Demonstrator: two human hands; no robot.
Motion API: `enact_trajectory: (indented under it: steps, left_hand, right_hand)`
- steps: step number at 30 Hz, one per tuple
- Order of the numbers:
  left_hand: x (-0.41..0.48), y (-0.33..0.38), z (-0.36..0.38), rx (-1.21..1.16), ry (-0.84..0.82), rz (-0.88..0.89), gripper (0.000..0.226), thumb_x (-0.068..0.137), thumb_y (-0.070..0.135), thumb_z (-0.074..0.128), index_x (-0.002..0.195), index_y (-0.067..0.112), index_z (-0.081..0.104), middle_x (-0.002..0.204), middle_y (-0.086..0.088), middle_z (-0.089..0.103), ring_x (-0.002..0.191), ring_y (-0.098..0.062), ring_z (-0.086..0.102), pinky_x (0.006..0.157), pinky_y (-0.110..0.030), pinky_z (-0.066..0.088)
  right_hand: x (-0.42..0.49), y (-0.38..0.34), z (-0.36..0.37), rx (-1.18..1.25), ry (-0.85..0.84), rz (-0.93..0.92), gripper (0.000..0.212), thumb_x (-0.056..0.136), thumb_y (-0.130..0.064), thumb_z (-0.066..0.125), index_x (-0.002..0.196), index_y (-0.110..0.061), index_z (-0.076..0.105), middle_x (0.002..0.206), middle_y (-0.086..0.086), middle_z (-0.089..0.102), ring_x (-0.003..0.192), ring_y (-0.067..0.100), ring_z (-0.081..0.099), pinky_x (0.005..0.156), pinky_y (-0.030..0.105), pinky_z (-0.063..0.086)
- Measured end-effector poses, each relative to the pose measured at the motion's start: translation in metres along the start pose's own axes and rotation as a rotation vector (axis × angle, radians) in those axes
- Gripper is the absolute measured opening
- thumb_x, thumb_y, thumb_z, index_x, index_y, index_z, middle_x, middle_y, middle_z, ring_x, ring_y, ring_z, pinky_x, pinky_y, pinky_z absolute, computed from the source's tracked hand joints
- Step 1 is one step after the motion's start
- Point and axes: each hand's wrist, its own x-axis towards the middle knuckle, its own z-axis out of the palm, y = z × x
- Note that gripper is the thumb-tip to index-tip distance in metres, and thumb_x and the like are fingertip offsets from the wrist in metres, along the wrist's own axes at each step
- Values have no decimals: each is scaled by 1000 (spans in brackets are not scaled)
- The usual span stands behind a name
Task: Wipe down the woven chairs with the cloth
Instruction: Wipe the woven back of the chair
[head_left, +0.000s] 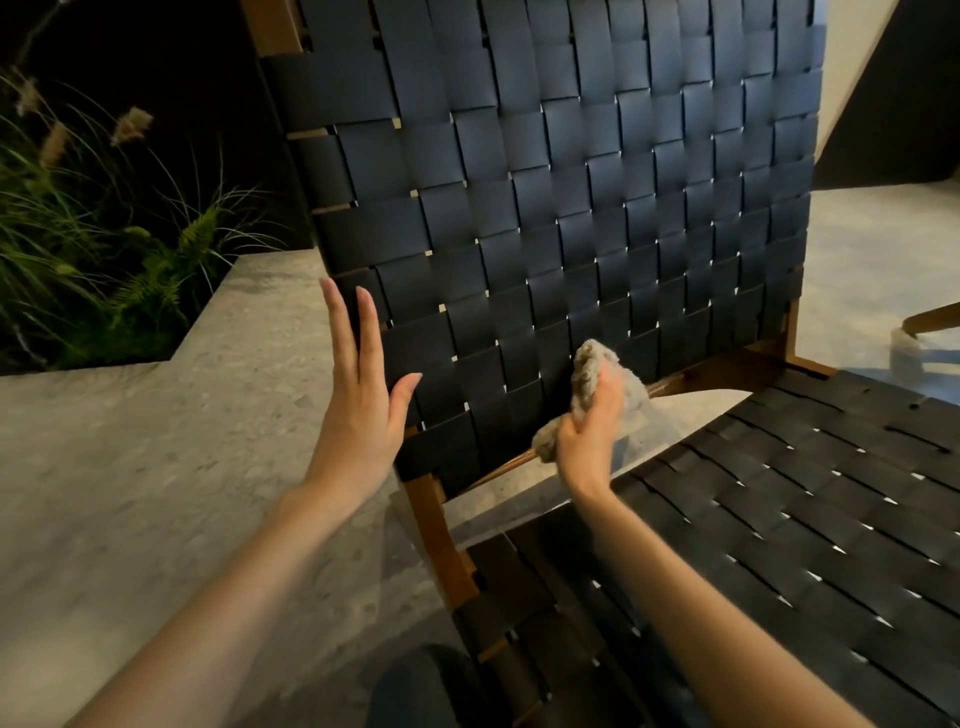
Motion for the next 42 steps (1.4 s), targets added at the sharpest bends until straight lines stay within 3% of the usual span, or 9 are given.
enact_trajectory:
  steps: [4, 9, 13, 19, 24, 32, 34, 37, 42]
  left_hand:
    - [1, 1, 11, -46, -25, 1, 86, 88, 3, 61, 147, -1, -1, 148, -12, -22, 130, 19, -23, 87, 14, 12]
    - [-22, -13, -51, 20, -58, -84, 84, 90, 4, 57, 148, 9, -3, 151, -4, -21, 130, 21, -19, 86, 13, 18]
    - [-17, -15, -61, -22, -168, -48, 74, 95, 7, 51, 150, 12, 1, 156, 0, -16, 132, 21, -11, 88, 10, 22]
    - [-14, -26, -76, 52, -160, 9, 64, 96, -2, 43, 150, 15, 13, 159, 5, 8, 137, 14, 7, 99, 5, 20]
    - [-27, -36, -76, 149, -249, 9, 78, 94, -12, 40, 148, 28, 0, 158, 14, -2, 145, -4, 5, 96, -15, 33]
    - [-36, -34, -63, 136, -307, -30, 83, 96, -7, 38, 145, 34, -14, 153, 24, -19, 145, -4, -5, 92, -35, 49]
    - [-38, -34, -62, 134, -304, -33, 85, 96, -7, 39, 145, 36, -16, 152, 27, -22, 144, -3, -6, 91, -32, 49]
    - [-38, -33, -61, 131, -311, -41, 88, 95, -7, 39, 143, 37, -20, 150, 29, -24, 144, -3, -7, 86, -22, 47]
    - [-40, -32, -64, 138, -321, -40, 80, 98, 0, 36, 144, 37, -19, 149, 31, -24, 144, -4, -6, 79, -14, 49]
  right_hand:
    - [-64, -19, 31, 46, -151, -99, 89, 87, 9, 49, 143, -41, 0, 159, -8, -11, 145, 10, -10, 118, 36, 0]
    - [-136, -62, 43, 90, -523, -287, 89, 85, 11, 51, 148, -34, 7, 160, -9, -6, 146, 9, -10, 119, 37, 0]
    - [-105, -81, 32, 41, -492, -640, 78, 88, 1, 57, 150, -24, 18, 160, -3, 8, 147, 19, 5, 121, 34, 3]
    - [-75, -88, 51, -197, -435, -831, 59, 95, -11, 51, 149, -17, 28, 158, -2, 15, 147, 28, 8, 119, 50, 8]
    - [-91, -55, 37, -354, -555, -919, 52, 99, -31, 36, 149, -16, 30, 157, 1, 20, 146, 30, 13, 119, 48, 8]
    - [-112, -19, 0, -614, -995, -837, 58, 98, -19, 46, 149, -32, 24, 157, -15, 13, 147, 21, -12, 118, 45, -9]
    - [-111, -23, -6, -618, -1088, -773, 57, 95, -13, 50, 146, -33, 34, 154, -15, 26, 148, 19, -1, 120, 43, 1]
    - [-103, -41, -8, -678, -1198, -670, 59, 89, -6, 52, 140, -36, 43, 141, -5, 49, 130, 17, 44, 104, 39, 40]
    - [-99, -49, -12, -643, -1110, -711, 49, 85, -13, 57, 130, -32, 52, 124, -2, 59, 111, 19, 57, 88, 36, 51]
